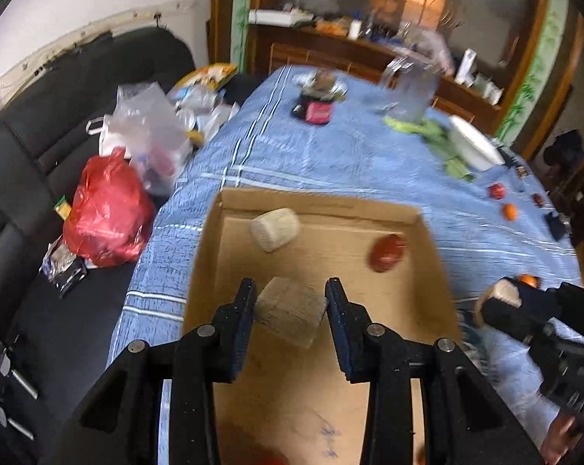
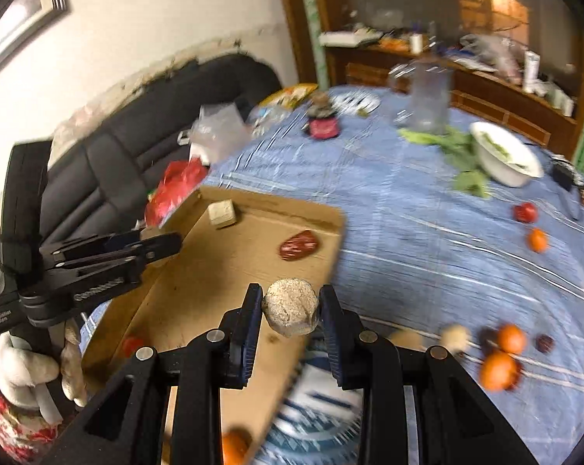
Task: Organize fruits
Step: 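Lower the cork block into the tray with the left tool while the right releases the white ball there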
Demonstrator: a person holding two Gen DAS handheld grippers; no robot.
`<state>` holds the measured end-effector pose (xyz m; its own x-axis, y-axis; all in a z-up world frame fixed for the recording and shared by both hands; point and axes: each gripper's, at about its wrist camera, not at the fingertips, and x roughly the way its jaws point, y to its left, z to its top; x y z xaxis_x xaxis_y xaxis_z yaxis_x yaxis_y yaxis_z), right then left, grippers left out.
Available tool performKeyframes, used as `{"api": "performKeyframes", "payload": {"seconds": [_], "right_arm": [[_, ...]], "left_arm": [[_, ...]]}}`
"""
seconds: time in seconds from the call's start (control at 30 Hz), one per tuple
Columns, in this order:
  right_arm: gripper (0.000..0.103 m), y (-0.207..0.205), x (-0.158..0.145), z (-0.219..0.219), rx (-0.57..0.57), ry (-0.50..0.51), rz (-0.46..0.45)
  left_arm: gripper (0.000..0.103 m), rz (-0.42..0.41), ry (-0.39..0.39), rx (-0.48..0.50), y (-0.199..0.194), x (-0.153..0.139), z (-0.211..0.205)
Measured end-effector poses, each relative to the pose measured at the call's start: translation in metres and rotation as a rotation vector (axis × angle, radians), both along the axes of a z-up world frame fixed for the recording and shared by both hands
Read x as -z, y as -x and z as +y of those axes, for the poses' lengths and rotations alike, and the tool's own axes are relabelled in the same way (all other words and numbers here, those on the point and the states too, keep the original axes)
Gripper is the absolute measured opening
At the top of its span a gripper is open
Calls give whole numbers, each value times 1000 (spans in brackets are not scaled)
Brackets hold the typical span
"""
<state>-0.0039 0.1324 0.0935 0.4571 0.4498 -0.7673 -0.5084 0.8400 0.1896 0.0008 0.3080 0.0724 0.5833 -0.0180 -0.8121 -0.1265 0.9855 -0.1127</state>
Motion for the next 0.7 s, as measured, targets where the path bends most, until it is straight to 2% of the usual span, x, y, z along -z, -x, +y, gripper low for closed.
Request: {"api": "performKeyframes", "payload": {"seconds": [0.17, 0.47, 0.63, 0.7], "right_arm": [[33, -23, 32, 40, -31, 84, 46], [33, -41, 62, 56, -38, 146, 85], [33, -44, 71, 58, -34, 162, 90], [33, -44, 71, 59, -36, 165, 80]], "left_arm": [[36, 56, -6, -18, -25, 19, 5], [36, 122, -4, -54, -44, 40, 11], [50, 116, 2, -56, -44, 38, 10], [50, 115, 22, -59, -43, 37, 12]]}}
